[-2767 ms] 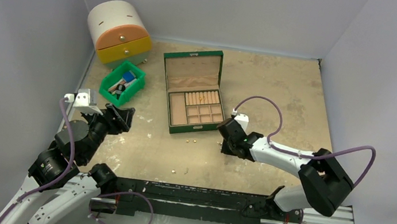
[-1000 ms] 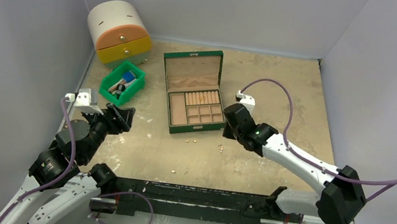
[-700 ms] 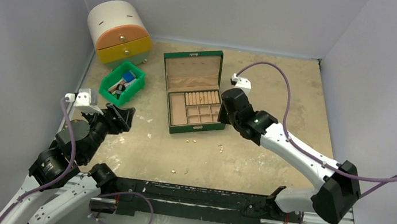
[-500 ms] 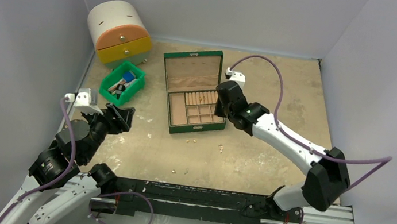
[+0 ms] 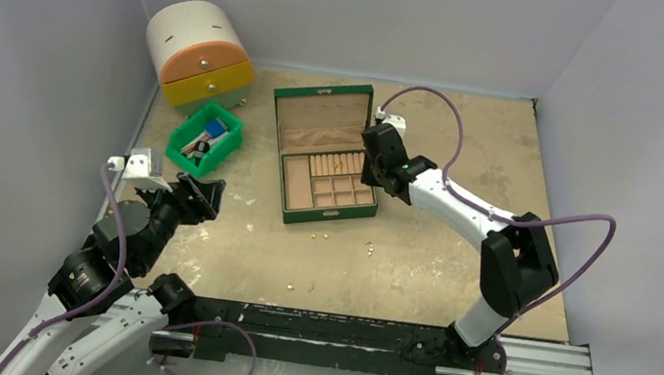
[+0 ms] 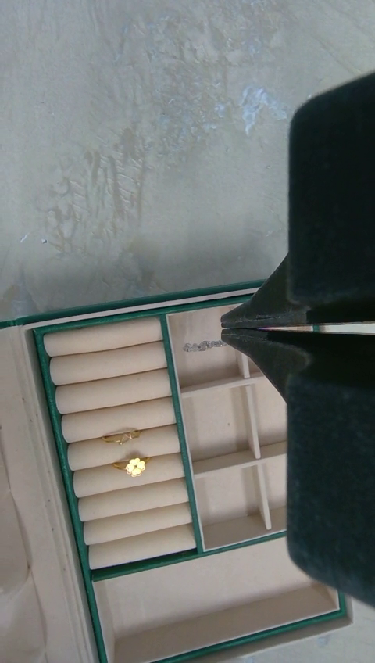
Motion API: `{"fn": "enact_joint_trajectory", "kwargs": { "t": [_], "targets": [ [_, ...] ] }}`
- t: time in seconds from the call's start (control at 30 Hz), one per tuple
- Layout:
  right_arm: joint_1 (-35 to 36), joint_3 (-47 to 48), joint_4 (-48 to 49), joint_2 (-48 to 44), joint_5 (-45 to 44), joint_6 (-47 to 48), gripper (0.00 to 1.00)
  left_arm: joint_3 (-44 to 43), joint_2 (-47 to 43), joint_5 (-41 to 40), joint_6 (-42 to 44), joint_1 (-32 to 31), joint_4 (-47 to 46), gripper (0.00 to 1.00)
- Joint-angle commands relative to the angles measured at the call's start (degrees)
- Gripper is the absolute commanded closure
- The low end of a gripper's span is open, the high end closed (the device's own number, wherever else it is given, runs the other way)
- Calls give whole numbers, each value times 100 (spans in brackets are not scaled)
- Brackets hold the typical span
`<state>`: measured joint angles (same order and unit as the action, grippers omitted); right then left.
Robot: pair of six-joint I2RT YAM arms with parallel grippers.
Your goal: Organize the mixed jewelry
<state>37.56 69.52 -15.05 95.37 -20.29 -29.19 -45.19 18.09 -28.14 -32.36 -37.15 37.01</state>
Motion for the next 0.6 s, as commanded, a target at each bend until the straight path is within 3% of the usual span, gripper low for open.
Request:
{"fn": "enact_joint_trajectory", "kwargs": {
  "t": [0.0, 0.57],
  "targets": [
    [-34, 317, 243, 113, 200, 116, 100, -14, 1, -107, -66, -2, -173, 35],
    [-116, 229, 302, 443, 287, 25, 100, -17, 37, -120, -69, -1, -173, 34]
  ]
}}
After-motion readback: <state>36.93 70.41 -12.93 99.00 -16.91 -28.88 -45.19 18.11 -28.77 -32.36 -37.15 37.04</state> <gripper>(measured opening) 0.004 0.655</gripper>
